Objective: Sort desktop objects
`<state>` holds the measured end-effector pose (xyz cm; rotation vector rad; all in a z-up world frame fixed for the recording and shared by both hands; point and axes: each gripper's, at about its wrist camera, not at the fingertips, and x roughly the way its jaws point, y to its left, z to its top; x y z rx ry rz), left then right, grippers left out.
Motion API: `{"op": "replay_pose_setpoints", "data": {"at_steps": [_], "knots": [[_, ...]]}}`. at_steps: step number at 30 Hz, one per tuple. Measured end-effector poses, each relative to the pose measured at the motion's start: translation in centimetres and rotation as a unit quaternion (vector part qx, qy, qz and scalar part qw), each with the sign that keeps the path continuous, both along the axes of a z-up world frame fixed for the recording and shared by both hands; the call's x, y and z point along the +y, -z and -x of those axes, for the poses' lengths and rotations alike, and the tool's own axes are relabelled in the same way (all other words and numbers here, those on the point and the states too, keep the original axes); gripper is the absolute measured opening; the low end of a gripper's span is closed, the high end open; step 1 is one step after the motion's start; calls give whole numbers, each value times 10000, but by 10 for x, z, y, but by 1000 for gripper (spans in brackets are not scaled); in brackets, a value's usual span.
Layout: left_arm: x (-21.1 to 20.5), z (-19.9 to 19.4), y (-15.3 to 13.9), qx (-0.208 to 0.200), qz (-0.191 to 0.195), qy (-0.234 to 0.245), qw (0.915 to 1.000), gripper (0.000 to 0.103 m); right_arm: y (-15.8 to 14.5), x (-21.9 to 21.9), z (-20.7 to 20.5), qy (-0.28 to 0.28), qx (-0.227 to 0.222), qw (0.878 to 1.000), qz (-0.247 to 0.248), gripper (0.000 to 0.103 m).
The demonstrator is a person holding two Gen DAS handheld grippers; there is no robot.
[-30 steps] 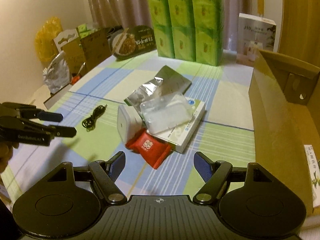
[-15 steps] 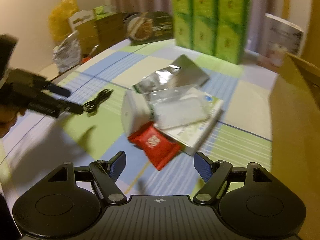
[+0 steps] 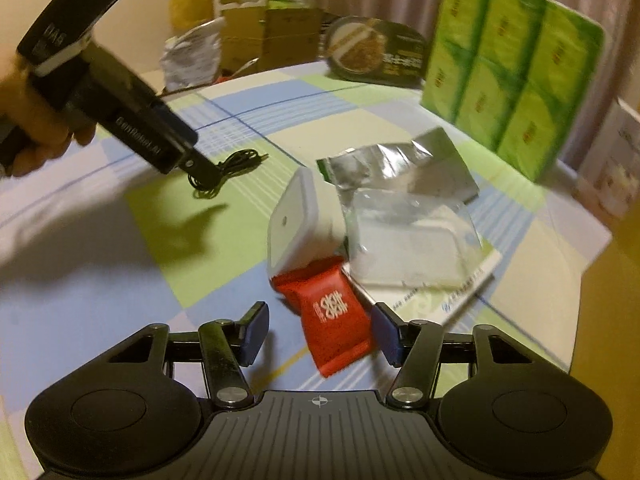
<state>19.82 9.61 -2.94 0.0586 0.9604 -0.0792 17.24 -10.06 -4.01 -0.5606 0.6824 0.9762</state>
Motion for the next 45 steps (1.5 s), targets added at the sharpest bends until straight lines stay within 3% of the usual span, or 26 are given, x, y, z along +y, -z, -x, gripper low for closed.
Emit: {"op": "replay_pose_setpoints", "data": {"at_steps": [5,9,11,12,17,19,21,31,35,41,45], "knots": [[-1,-7,7,114,54,9,9999,58,9,11,-2,-178,-230,9994,174,54],[0,-13,11,172,59,-49,9998,57,15,12,-1,-149,-284,9991,281,48],[-1,-14,14,223,52,-91,9997,55,15,11,-1,-106,-273,9992,287,40],[-1,-15,15,244,55,-101,9996,51,15,10,-1,-70,-252,9992,291,35],[-4,-18,18,271,63,-117,9995,32,10,6,-4,176,6,9996,202,33],[-4,-17,18,247,15,-144,9996,18,7,2,-2,279,148,9994,175,32],[-5,-14,17,265,27,-159,9995,15,4,-3,3,354,257,9988,203,32],[-34,43,12,451,179,255,9985,15,-13,-44,33,1253,1162,9851,-189,32],[-49,72,10,490,272,351,9978,15,-18,-57,52,1393,1211,9824,-270,32],[-65,108,-1,347,712,403,9960,15,-17,-73,68,1674,1258,9771,-383,32],[-74,113,-3,264,611,429,9969,18,-17,-78,70,1807,1250,9741,-534,32]]}}
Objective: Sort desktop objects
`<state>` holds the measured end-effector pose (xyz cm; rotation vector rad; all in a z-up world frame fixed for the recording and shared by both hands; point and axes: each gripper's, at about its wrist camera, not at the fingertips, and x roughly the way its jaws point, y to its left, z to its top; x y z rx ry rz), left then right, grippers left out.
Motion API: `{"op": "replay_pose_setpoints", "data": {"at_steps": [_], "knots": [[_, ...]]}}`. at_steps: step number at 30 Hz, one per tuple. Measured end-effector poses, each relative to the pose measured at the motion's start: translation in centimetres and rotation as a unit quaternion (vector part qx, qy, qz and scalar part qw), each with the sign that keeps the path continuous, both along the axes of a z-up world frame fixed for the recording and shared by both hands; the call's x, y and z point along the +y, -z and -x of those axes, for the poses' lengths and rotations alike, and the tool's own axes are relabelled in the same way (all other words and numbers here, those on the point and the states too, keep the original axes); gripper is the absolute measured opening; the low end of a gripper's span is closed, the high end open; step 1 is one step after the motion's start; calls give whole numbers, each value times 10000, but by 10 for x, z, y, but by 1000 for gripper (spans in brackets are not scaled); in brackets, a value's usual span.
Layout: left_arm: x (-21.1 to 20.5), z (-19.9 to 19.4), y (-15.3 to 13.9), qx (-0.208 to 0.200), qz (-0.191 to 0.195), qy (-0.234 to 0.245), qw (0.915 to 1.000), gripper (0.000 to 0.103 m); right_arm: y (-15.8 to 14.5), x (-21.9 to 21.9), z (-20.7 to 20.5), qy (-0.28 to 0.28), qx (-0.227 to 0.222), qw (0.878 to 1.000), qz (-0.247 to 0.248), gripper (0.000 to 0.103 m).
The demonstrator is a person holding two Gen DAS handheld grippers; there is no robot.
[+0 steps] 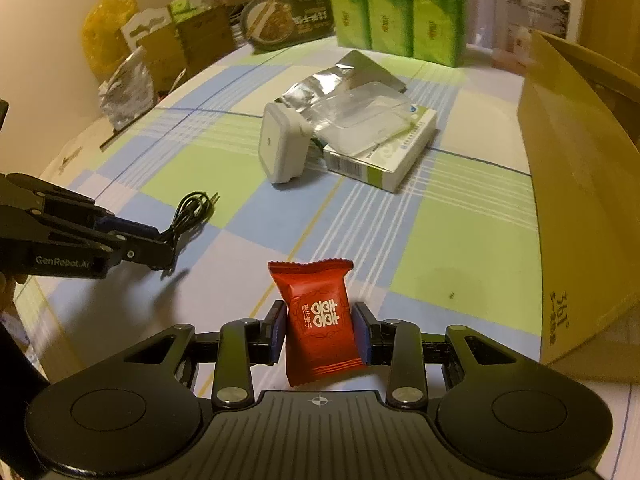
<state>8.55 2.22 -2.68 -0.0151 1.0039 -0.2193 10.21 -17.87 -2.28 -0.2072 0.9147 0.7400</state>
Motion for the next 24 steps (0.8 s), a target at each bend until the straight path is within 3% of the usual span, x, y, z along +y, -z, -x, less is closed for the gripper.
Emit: {"op": "replay_pose_setpoints", "data": {"at_steps": [4,9,12,24], "knots": [[-1,-6,2,-79,-218,-104,9997,27,2,-2,-2,7,40,10000,-38,35],[7,-13,5,-30,-24,-366,9993,39,5,0,-2,-42,7,10000,-1,49],[12,-15,6,-10,64,-459,9989,45,7,6,-1,-159,-72,9998,115,51],[7,-24,14,-93,-115,-430,9990,45,12,16,-3,-320,-124,9991,252,51]]}}
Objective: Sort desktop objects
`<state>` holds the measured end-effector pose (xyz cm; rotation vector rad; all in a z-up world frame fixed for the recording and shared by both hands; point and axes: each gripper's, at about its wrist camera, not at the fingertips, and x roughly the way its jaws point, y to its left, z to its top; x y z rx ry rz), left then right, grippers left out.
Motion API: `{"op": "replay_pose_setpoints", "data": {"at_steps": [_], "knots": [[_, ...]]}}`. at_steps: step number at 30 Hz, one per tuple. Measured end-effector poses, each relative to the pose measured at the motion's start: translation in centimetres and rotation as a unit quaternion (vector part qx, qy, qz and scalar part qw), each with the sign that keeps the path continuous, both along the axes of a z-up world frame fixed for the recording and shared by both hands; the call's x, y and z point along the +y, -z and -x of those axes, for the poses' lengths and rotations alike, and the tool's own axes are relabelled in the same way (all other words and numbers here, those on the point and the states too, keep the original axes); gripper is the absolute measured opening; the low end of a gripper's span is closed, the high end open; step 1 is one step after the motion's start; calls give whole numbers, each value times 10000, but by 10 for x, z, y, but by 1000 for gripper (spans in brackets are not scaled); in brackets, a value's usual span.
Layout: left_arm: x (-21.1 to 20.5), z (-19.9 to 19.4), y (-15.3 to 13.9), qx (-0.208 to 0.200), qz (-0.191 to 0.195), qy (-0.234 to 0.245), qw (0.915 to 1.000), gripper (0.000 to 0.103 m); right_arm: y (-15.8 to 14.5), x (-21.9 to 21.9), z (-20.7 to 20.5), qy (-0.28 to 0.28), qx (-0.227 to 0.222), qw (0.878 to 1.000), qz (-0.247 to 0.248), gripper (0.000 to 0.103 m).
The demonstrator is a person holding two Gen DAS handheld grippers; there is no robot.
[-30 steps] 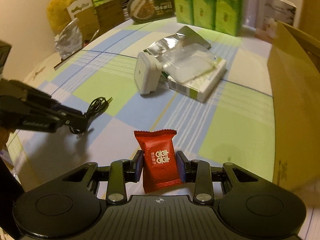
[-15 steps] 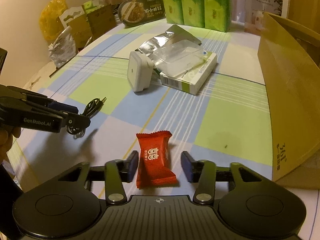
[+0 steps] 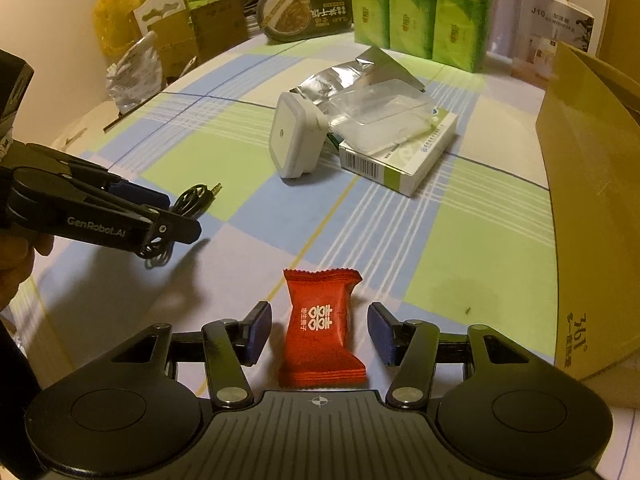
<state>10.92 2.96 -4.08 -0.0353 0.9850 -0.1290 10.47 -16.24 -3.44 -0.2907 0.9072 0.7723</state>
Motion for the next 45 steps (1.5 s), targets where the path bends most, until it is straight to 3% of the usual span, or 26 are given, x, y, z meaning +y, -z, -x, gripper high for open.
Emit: {"op": "replay_pose_setpoints", "data": {"at_steps": [3,7,9,26,29,30,31,45], "knots": [[-2,-1,2,-11,-80,38,10000,41,0,0,-1,1,3,10000,3,51],[-5,0,1,-14,-323,108,9994,17,-1,1,-1,-30,-12,10000,-32,51],[-3,1,1,11,-297,102,9995,13,0,1,-1,-39,-26,10000,-23,51],[-12,5,-6,-144,-173,357,9991,12,4,7,1,-76,-120,9997,192,50],[-14,5,-6,-132,-163,421,9989,12,5,10,2,-80,-133,9995,283,41],[-15,5,-6,-123,-158,441,9988,12,5,10,2,-83,-144,9994,301,29],[-16,5,-5,-116,-157,459,9988,11,4,10,1,-72,-125,9995,297,28],[-41,-2,-31,-380,-18,687,9969,11,-28,-4,-5,339,-639,9971,-256,27]]}}
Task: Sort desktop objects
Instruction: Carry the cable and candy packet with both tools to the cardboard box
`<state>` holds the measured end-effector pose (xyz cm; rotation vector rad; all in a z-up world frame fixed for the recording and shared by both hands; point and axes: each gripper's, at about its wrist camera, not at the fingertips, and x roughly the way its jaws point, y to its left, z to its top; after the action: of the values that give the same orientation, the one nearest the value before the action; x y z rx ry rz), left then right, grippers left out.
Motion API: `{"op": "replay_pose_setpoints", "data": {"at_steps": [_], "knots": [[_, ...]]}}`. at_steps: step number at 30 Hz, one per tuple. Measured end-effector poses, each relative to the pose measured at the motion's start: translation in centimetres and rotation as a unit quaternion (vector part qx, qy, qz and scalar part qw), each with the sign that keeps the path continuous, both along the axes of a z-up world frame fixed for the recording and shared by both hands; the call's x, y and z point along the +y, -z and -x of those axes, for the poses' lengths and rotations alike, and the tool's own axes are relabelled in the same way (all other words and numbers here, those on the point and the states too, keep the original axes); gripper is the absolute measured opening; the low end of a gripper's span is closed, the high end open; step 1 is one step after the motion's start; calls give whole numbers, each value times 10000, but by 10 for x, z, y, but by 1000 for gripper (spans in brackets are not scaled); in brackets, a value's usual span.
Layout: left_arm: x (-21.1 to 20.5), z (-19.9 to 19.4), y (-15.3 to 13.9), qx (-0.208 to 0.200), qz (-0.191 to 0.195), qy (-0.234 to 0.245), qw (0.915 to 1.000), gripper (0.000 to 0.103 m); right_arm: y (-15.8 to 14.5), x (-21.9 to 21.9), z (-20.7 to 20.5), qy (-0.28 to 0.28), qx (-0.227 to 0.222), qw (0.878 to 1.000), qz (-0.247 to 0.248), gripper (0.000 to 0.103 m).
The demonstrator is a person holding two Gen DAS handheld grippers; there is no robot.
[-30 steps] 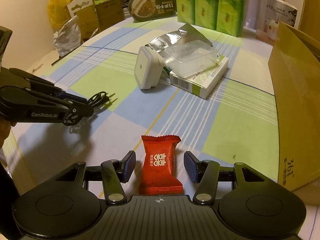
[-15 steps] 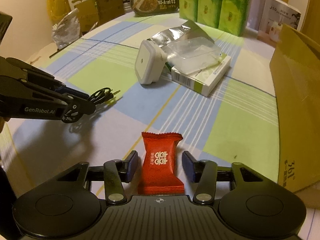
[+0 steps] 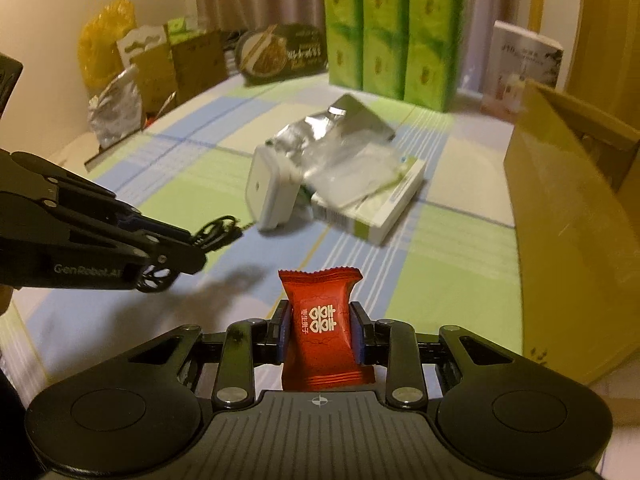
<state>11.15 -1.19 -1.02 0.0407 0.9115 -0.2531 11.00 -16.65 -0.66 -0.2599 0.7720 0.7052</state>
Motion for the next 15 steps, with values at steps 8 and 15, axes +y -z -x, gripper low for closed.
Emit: {"op": "replay_pose_setpoints", "data": {"at_steps": [8,15], "knots": [[-29,-18,-36,-430,165,106,9989,12,-42,-22,-4,364,-578,9971,-341,27],[-55,-32,-68,-740,449,229,9960,11,-83,-48,-12,553,-726,9943,-559,27]]}}
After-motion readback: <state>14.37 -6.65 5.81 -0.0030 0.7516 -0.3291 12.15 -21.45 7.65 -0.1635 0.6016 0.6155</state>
